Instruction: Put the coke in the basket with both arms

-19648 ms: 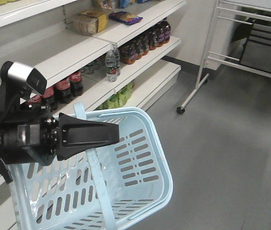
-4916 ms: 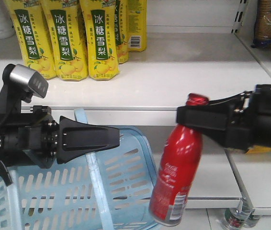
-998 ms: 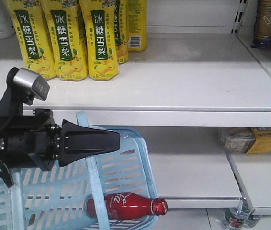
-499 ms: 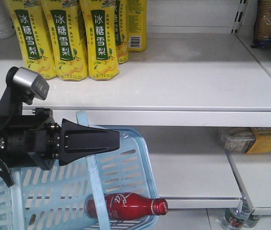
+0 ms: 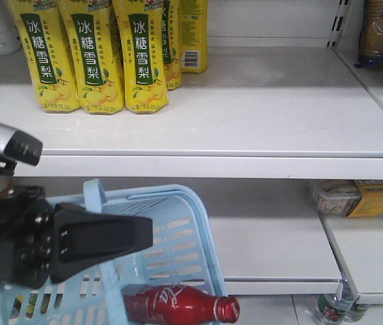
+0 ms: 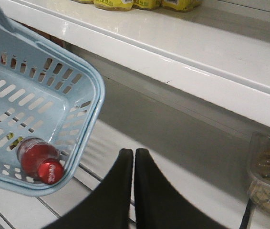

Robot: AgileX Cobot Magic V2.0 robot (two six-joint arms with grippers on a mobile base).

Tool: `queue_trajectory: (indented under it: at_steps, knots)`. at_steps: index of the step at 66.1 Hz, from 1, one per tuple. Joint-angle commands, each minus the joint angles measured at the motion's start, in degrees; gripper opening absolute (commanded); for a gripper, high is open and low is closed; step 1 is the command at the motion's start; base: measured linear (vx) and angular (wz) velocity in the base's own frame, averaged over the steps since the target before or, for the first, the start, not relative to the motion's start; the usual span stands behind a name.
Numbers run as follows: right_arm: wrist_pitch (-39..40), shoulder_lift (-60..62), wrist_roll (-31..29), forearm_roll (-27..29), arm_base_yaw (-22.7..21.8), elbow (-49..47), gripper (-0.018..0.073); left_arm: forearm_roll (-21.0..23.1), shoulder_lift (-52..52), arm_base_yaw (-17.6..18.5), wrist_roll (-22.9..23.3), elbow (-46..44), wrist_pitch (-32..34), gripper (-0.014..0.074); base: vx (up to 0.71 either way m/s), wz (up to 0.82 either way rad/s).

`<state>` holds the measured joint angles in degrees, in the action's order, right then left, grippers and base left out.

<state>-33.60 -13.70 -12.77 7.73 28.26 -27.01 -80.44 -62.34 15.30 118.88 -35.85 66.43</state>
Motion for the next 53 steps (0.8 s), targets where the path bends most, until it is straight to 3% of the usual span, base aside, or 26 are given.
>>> queue_trajectory:
  at_steps: [1,7,15,30,38,53]
  knots:
    - [4.31,-0.58,-0.20,-0.20,-0.26,-1.36,-0.0005,6.67,5.96,0.33,-4.09,2.18,-0.13,-0.0006,0.00,0.00]
    - [4.31,-0.58,-0.20,-0.20,-0.26,-1.36,-0.0005,6.67,10.54,0.33,-7.81,5.93,-1.81,-0.0006,0.00,0.00]
    - [4.31,-0.58,-0.20,-0.20,-0.26,-1.36,-0.0005,6.65,16.99,0.14,-17.83,9.98,-4.83,-0.0006,0.00,0.00]
    - [4.31,-0.58,-0.20,-0.20,-0.26,-1.36,-0.0005,7.13,27.63,0.14,-32.55,16.16,-9.60,-0.0006,0.00,0.00]
    - [4.31,-0.58,-0.20,-0.20,-0.26,-1.36,-0.0005,8.45,30.88,0.14,-33.93,19.13,-14.51,-0.0006,0.00,0.00]
    - [4.31,-0.58,-0.20,-0.20,-0.26,-1.36,-0.0005,15.66,31.93,0.14,-33.98,23.97,-26.66,-0.0006,0.00,0.00]
